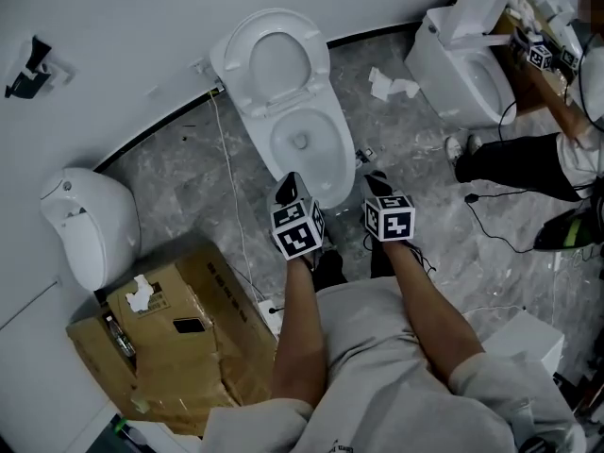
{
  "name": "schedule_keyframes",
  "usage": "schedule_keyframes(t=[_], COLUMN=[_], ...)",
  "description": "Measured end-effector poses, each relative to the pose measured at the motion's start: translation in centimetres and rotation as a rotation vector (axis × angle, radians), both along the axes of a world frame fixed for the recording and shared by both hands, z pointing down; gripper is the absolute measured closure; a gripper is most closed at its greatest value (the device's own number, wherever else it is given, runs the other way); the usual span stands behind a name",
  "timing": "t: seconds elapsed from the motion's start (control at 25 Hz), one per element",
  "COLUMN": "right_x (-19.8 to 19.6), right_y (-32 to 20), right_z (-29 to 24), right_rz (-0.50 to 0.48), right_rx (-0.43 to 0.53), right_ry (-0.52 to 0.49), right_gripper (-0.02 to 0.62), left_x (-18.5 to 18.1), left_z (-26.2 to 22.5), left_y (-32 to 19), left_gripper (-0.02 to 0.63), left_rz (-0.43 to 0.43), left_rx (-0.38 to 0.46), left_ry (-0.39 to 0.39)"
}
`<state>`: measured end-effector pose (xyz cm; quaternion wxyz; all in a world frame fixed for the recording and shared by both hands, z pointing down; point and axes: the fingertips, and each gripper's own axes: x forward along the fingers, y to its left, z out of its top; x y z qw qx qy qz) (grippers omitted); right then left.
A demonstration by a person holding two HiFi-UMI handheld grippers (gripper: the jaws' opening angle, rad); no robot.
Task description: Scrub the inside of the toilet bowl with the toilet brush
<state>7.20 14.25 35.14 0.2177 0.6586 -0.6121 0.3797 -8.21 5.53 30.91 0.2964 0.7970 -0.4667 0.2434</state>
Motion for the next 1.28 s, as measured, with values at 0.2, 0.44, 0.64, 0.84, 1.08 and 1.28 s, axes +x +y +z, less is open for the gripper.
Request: schedule_keyframes(t=[0.2, 0.44, 0.64, 0.84, 1.08, 1.28], right_x=[1.0, 3.0, 6.3, 8.1, 9.5, 10.0], right_y=[-1.1, -3.1, -3.9, -4.6, -5.3, -3.8], right_z=[0.1, 0.6, 2.3, 5.9, 11.0, 15.9], right_rz=[-0.033, -0.079, -0.091, -0.151, -0.373, -0.505], right_rx=[-0.007, -0.009, -0.046, -0.111, -0.181, -0.224], right_ry=[0.009, -0.001, 0.006, 0.006, 0.045, 0.058], right_gripper=[0.581, 0.580, 0.580, 0.578, 0.577, 0.577], left_x=[0.5, 1.9, 3.7, 6.5, 10.4, 13.8], left_z=[0.3, 2.2, 5.4, 9.0, 14.3, 18.2], left_y=[-0.8, -1.5, -1.1, -0.5, -0.6, 0.1], left_gripper=[0.583, 0.583, 0.583, 0.583, 0.583, 0.583], left_rz=[-0.018, -0.058, -0.040, -0.031, -0.047, 0.035], left_rx=[-0.014, -0.051, -0.105, -0.166, -0.199, -0.185], left_ry=[-0.013, -0.020, -0.080, -0.117, -0.140, -0.153])
